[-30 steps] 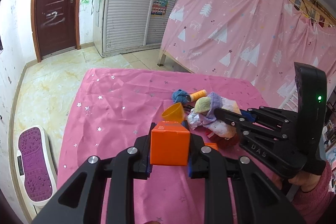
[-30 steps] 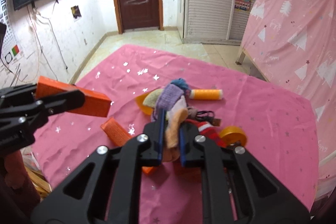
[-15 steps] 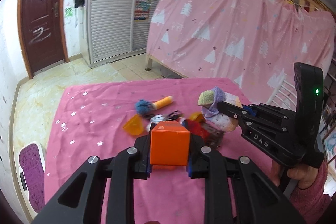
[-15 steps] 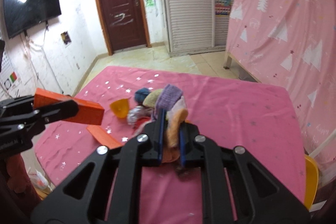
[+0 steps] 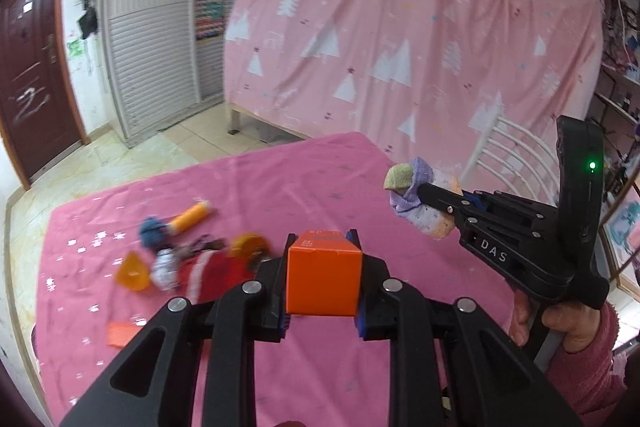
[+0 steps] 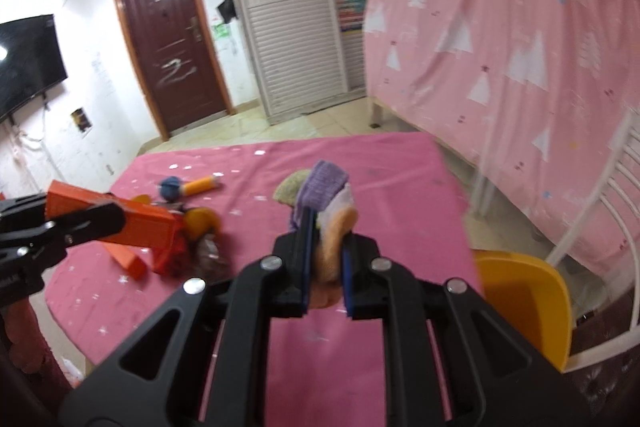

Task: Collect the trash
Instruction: 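Carry the orange box and sock bundle over the yellow bin and open both tools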

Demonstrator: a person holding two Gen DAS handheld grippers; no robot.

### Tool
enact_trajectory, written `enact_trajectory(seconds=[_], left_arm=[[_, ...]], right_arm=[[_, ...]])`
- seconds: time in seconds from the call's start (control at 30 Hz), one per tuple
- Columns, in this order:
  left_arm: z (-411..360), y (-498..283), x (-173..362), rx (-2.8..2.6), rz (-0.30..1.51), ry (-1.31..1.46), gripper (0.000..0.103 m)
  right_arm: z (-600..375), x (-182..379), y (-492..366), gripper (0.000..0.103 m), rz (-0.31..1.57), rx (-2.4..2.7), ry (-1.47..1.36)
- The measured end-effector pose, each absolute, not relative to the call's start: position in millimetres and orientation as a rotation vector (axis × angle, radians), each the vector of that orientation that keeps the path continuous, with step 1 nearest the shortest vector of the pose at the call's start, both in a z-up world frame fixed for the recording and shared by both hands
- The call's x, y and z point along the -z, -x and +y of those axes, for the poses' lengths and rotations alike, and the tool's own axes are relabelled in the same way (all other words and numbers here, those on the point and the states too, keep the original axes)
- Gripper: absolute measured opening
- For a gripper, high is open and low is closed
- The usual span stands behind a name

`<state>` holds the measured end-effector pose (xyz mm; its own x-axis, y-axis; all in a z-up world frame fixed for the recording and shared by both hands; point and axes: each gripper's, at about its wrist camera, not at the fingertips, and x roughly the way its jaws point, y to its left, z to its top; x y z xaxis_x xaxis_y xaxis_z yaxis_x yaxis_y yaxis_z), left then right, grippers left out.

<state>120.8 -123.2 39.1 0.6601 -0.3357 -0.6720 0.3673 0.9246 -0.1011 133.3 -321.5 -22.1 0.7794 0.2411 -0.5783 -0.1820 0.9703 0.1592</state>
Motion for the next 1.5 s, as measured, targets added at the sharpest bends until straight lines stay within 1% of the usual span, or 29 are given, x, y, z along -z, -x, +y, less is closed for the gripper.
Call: enact_trajectory(seconds=[0.23, 0.47, 0.77, 1.1, 1.5], left_arm=[[-188, -131, -29, 0.479, 0.798, -0.090, 0.018], [-237, -136, -25, 0.532, 0.823, -0.123, 0.018], [-276, -142, -24, 0.562, 0.838, -0.155, 0.018], [-315, -157, -16, 0.610, 0.893, -0.159, 0.018], [-367, -175, 15, 0.606, 0.971, -0.182, 0.018]], right_arm=[[-383, 35, -128, 0.011, 0.631, -0.132, -0.174], [-417, 44, -125, 0.011, 0.631, -0.084, -0.217], [-450, 50, -119, 0.011, 0.621, -0.038, -0.264], [-479, 55, -120, 0.011, 0.634, 0.013, -0.306], [-504, 68, -124, 0.011, 0.661, 0.058, -0.369]])
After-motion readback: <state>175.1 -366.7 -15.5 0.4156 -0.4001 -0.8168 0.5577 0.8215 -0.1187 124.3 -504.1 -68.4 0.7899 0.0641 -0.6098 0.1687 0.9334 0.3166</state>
